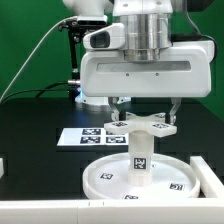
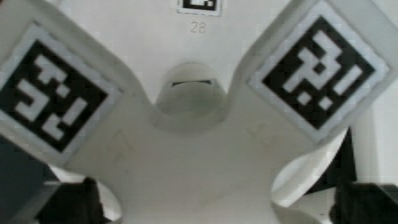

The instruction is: Assemble round table

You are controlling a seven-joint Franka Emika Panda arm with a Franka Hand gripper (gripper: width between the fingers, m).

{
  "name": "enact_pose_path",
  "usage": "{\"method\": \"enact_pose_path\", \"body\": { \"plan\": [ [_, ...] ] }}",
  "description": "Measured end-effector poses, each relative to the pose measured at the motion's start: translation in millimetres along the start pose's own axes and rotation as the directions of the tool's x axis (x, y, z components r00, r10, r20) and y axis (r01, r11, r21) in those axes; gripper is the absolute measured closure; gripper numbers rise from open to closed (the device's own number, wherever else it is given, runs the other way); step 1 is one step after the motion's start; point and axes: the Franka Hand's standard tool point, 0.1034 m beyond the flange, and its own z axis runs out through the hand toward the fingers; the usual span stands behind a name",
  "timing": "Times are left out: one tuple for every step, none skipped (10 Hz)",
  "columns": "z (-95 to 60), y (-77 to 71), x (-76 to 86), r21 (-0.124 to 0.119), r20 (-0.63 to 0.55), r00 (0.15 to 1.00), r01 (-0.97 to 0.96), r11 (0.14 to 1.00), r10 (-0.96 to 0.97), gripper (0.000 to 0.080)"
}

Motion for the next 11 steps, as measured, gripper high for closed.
{"method": "enact_pose_path", "body": {
  "plan": [
    [3.1,0.9,-0.5,-0.004,0.002,1.000,0.002,1.000,-0.002,0.0150],
    [3.5,0.1,1.2,-0.006,-0.009,1.000,0.006,1.000,-0.006,0.0150],
    [3.4,0.1,1.3,-0.005,-0.009,1.000,0.004,1.000,-0.004,0.0150],
    [3.4,0.6,1.4,-0.005,-0.009,1.000,0.003,1.000,-0.003,0.0246],
    [3.2,4.0,1.5,-0.007,-0.006,1.000,-0.002,1.000,0.002,0.0360],
    [3.2,3.8,1.5,-0.006,-0.006,1.000,-0.012,1.000,0.012,0.0360],
    [3.2,4.0,1.5,-0.006,-0.006,1.000,-0.012,1.000,0.012,0.0358],
    [3.2,4.0,1.5,-0.006,-0.006,1.000,-0.014,1.000,0.014,0.0358],
    [3.9,3.5,0.9,-0.006,-0.009,0.983,-0.185,0.983,0.185,0.0358],
    [4.1,3.8,0.9,-0.004,-0.017,0.939,-0.344,0.939,0.344,0.0358],
    [4.2,4.1,0.6,0.003,-0.025,0.885,-0.465,0.885,0.465,0.0358]
  ]
}}
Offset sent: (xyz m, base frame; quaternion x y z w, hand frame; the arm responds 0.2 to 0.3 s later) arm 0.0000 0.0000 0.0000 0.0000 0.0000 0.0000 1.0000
